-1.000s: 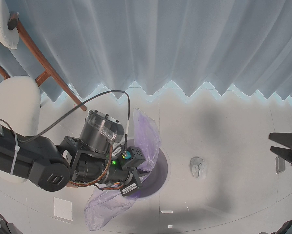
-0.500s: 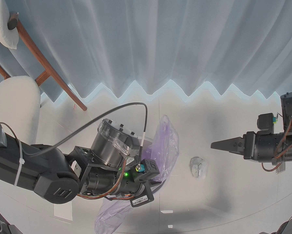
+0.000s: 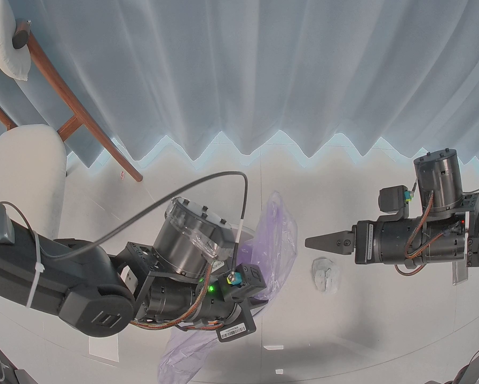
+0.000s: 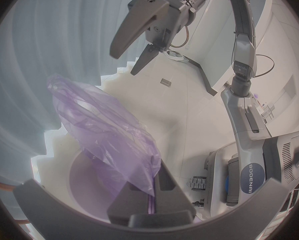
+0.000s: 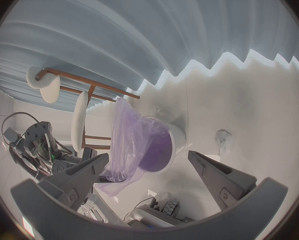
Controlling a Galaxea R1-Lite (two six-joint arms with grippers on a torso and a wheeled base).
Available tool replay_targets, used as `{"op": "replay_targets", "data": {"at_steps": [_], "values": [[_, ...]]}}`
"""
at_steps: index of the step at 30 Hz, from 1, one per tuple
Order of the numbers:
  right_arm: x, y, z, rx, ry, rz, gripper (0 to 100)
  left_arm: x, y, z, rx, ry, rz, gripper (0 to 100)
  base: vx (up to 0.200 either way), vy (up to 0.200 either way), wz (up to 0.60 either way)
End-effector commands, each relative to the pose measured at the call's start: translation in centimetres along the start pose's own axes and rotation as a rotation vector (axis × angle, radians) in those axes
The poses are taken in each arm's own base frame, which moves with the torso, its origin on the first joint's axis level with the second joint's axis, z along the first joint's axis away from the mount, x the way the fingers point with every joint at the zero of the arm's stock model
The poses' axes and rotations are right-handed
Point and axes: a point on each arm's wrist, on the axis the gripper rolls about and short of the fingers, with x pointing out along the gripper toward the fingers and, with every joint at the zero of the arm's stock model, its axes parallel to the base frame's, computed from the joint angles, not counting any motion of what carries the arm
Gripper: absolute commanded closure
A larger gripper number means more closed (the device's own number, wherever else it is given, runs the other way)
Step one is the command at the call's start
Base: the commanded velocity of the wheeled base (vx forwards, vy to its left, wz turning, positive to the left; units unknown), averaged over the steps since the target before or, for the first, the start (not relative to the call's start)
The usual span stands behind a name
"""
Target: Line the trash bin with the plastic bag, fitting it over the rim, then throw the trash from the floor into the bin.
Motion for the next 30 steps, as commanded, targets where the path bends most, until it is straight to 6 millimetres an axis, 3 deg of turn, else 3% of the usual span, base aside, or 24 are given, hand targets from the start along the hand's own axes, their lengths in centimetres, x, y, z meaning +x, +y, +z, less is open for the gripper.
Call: {"op": "replay_targets", "data": {"at_steps": [1, 8, 17, 30], "values": [[1.8, 0.7, 0.1, -0.017, 0.029, 0.009, 0, 0.2, 0.0, -0.1, 0.0, 0.005, -0.003, 100, 0.0, 0.0, 0.0], [3.9, 1.4, 1.2, -0.076, 0.002, -0.031, 0, 0.3, 0.0, 0.0, -0.002, 0.005, -0.001, 100, 0.0, 0.0, 0.0], [5.0, 2.0, 2.0, -0.089, -0.028, -0.053, 0, 0.2, 0.0, -0.2, -0.004, 0.008, 0.002, 100, 0.0, 0.0, 0.0], [4.7, 3.2, 2.8, -0.135, -0.069, -0.041, 0, 0.3, 0.0, -0.3, -0.007, 0.013, 0.008, 100, 0.0, 0.0, 0.0]]}}
